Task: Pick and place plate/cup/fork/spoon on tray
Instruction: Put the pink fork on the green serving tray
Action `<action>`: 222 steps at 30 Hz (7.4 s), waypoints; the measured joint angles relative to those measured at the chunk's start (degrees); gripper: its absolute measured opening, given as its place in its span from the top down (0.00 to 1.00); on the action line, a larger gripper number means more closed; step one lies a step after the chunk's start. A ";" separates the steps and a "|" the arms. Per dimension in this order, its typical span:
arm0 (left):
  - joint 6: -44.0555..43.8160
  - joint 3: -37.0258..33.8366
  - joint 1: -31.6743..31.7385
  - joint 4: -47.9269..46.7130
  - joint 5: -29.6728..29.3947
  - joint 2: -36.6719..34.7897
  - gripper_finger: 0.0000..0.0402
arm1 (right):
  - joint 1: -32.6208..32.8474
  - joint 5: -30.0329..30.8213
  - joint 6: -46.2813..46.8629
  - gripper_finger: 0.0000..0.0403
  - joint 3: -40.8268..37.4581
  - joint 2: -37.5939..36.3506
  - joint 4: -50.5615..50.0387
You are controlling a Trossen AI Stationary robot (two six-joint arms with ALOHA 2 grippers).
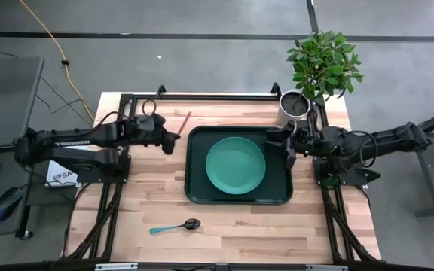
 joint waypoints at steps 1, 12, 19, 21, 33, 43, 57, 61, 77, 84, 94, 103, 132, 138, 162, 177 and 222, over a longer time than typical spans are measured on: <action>-0.72 0.93 -2.42 0.43 -1.39 0.96 1.00 | -0.01 -0.01 0.65 0.44 0.00 0.88 0.41; 6.90 19.83 -17.96 0.51 -15.51 19.74 1.00 | -0.27 -0.05 20.83 0.44 0.02 12.19 5.11; 12.10 30.44 -18.70 4.86 -8.58 29.82 1.00 | -0.27 4.58 21.47 0.44 2.93 21.21 9.37; 12.69 31.15 -19.28 9.77 -6.23 31.21 1.00 | -0.27 5.78 19.64 0.44 4.47 23.35 10.97; 11.10 31.11 -23.11 15.46 -13.02 32.82 1.00 | -0.31 2.61 12.94 0.44 10.65 25.93 11.40; 12.15 31.11 -23.82 19.85 -17.34 32.78 1.00 | -0.25 -3.69 13.10 0.44 10.80 25.88 14.73; 8.25 31.09 -24.19 23.31 -15.61 34.32 1.00 | -3.20 -1.94 11.19 0.48 10.78 25.88 23.55; 7.96 31.09 -24.15 26.33 -15.27 35.60 1.00 | -3.55 -2.39 11.13 0.53 10.78 25.88 24.01; 8.30 31.09 -23.37 26.15 -16.49 35.16 1.00 | -3.44 -3.03 10.88 0.86 10.75 25.88 23.57; 8.28 31.07 -21.27 23.36 -11.63 34.21 0.87 | -3.53 -4.45 9.34 0.89 10.75 24.20 19.17; 6.71 30.33 -15.40 17.18 -9.81 22.92 0.58 | -5.05 0.31 -3.35 0.89 10.81 11.37 4.08; -17.68 10.26 -15.98 53.82 -13.88 22.04 0.51 | -1.34 5.35 -35.42 0.89 22.20 16.08 5.52; -30.98 14.19 -16.92 92.28 -33.70 36.54 0.51 | -2.02 -0.18 -52.30 0.89 37.41 36.25 22.40; -31.65 14.19 -16.94 92.31 -33.92 36.54 0.51 | -2.04 0.52 -52.54 0.89 37.36 37.59 22.63; -24.30 14.22 -14.46 95.00 -33.03 36.63 1.00 | -1.53 7.64 -52.29 0.63 37.27 37.27 20.33; -14.81 -0.51 -2.01 85.39 -28.29 19.56 1.00 | 4.45 21.55 -35.10 0.35 37.27 17.91 -14.86; -4.78 0.18 -0.84 31.15 18.24 38.65 1.00 | 4.03 7.57 5.96 0.35 37.24 11.10 -65.38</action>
